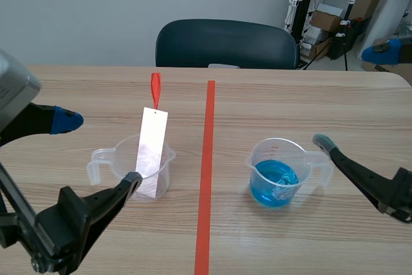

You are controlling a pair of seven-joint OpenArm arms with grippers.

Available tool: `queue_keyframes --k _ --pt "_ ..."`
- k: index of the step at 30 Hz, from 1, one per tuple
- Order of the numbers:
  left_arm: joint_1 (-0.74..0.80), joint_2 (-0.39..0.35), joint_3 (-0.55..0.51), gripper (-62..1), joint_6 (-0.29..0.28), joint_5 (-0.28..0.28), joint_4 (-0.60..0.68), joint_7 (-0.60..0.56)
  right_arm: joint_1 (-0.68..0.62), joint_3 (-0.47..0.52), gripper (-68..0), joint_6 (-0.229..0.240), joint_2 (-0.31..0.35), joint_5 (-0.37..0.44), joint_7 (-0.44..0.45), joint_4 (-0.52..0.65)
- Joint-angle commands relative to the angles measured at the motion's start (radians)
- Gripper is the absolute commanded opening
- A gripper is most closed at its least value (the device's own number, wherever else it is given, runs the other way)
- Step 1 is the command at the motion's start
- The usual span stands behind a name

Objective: Do the redox reaction experiment. lift the metal plate out of the left beaker

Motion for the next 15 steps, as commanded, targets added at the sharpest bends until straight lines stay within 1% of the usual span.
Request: queue_keyframes --k 1,2,3,4,5,7,8,11,14,15 --pt "-0.003 0.0 0.006 1.4 0.0 -0.009 0.006 0.001 0.011 -0.021 0.4 -0.038 0.043 0.012 0.0 0.016" --pt "-0.003 0.0 0.006 1.4 0.0 -0.009 0.006 0.023 0.011 -0.067 0.4 -0.087 0.071 0.045 -0.039 0.016" --pt "-0.003 0.0 0.006 1.4 0.0 -0.009 0.006 0.031 0.011 -0.085 0.4 -0.092 0.077 0.077 -0.064 0.016" --pt "-0.003 0.0 0.006 1.4 0.0 -0.009 0.006 0.031 0.011 -0.102 0.4 -0.108 0.08 0.112 -0.092 0.016" --pt "-0.003 0.0 0.006 1.4 0.0 -0.009 0.006 0.031 0.012 -0.119 0.4 -0.134 0.08 0.143 -0.111 0.016" --pt "-0.003 0.0 0.006 1.4 0.0 -0.009 0.006 0.031 0.012 -0.145 0.4 -0.203 0.08 0.174 -0.114 0.016" --pt "-0.003 0.0 0.006 1.4 0.0 -0.009 0.006 0.031 0.012 -0.152 0.4 -0.218 0.08 0.183 -0.115 0.016" --pt "-0.003 0.0 0.006 1.4 0.0 -0.011 0.006 0.031 0.011 -0.155 0.4 -0.217 0.08 0.188 -0.115 0.016" --pt "-0.003 0.0 0.006 1.4 -0.001 -0.057 0.006 0.031 0.008 -0.155 0.4 -0.216 0.08 0.188 -0.114 0.016" --pt "-0.003 0.0 0.006 1.4 -0.001 -0.061 0.006 0.03 0.005 -0.155 0.4 -0.217 0.079 0.188 -0.114 0.016"
